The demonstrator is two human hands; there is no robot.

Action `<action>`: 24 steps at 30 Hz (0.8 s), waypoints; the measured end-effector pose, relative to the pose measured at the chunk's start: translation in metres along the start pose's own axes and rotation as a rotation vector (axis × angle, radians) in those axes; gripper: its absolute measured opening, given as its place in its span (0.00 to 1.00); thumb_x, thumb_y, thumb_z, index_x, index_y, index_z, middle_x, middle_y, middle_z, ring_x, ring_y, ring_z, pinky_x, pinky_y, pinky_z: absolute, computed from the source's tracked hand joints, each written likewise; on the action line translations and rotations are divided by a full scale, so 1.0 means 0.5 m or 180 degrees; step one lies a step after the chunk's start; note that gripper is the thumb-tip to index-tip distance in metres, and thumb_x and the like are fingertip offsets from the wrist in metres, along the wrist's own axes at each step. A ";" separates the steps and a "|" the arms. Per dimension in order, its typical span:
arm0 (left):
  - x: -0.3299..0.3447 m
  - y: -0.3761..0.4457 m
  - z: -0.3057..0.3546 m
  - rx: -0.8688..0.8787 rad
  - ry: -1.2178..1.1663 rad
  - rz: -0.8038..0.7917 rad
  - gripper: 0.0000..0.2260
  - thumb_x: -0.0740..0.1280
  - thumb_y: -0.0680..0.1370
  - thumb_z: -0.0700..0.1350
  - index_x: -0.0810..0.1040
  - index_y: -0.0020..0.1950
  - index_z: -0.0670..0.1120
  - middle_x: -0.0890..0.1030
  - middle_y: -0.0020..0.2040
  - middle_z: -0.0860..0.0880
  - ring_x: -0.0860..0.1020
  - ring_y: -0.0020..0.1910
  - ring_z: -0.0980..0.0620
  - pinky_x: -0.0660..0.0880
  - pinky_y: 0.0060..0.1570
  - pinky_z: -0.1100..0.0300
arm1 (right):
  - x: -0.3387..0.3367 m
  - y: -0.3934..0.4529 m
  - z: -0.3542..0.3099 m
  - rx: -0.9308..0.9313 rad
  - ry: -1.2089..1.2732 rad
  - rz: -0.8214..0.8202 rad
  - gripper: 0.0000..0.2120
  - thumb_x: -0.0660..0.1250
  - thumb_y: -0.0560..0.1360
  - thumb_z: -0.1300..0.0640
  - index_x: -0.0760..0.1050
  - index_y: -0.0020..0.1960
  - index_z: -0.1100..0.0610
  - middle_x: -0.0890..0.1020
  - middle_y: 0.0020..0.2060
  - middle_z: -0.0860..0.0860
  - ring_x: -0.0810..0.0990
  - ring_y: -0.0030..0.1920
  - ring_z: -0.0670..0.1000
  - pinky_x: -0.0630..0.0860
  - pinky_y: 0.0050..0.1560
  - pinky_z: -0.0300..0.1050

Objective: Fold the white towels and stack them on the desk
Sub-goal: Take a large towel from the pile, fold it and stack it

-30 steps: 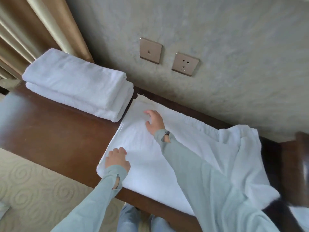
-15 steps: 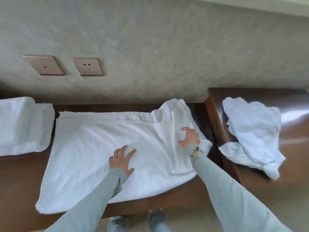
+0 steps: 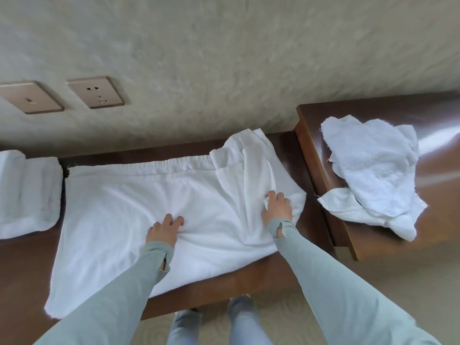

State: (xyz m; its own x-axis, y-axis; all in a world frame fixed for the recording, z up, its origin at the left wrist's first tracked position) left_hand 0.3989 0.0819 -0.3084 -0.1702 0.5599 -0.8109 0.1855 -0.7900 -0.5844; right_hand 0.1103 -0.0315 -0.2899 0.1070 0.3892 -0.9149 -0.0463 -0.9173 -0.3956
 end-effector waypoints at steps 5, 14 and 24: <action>0.009 -0.022 -0.070 -0.0147 0.0241 -0.0090 0.21 0.55 0.77 0.36 0.62 0.68 0.53 0.67 0.61 0.48 0.73 0.49 0.48 0.73 0.52 0.60 | 0.017 -0.036 -0.024 0.0046 0.0364 -0.0125 0.21 0.61 0.74 0.60 0.63 0.65 0.56 0.71 0.57 0.55 0.72 0.55 0.57 0.72 0.55 0.48; -0.041 -0.018 -0.105 -0.0530 0.0567 -0.0324 0.16 0.62 0.73 0.48 0.68 0.61 0.50 0.69 0.58 0.48 0.69 0.59 0.47 0.67 0.58 0.57 | 0.046 -0.126 -0.060 0.0124 0.0857 0.0125 0.27 0.65 0.72 0.53 0.62 0.69 0.51 0.68 0.63 0.52 0.66 0.65 0.54 0.65 0.64 0.47; -0.185 0.143 0.239 0.0729 -0.0848 0.0253 0.34 0.72 0.71 0.53 0.60 0.73 0.50 0.62 0.71 0.46 0.62 0.70 0.45 0.63 0.67 0.52 | 0.031 -0.124 0.062 -0.0026 0.0333 -0.0135 0.23 0.55 0.75 0.37 0.68 0.63 0.48 0.70 0.62 0.45 0.66 0.65 0.48 0.51 0.70 0.54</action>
State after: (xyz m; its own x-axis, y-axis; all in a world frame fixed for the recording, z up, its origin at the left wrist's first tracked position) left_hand 0.3124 -0.0561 -0.2713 -0.4160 0.4335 -0.7994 -0.0082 -0.8808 -0.4734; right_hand 0.0843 0.0342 -0.2820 0.2118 0.4170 -0.8839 -0.0316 -0.9010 -0.4326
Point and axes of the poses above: each hand's wrist, its own y-axis towards the middle knuckle, its own x-axis out of the palm, z = x × y, the point moved 9 cm from there along y, towards the middle knuckle
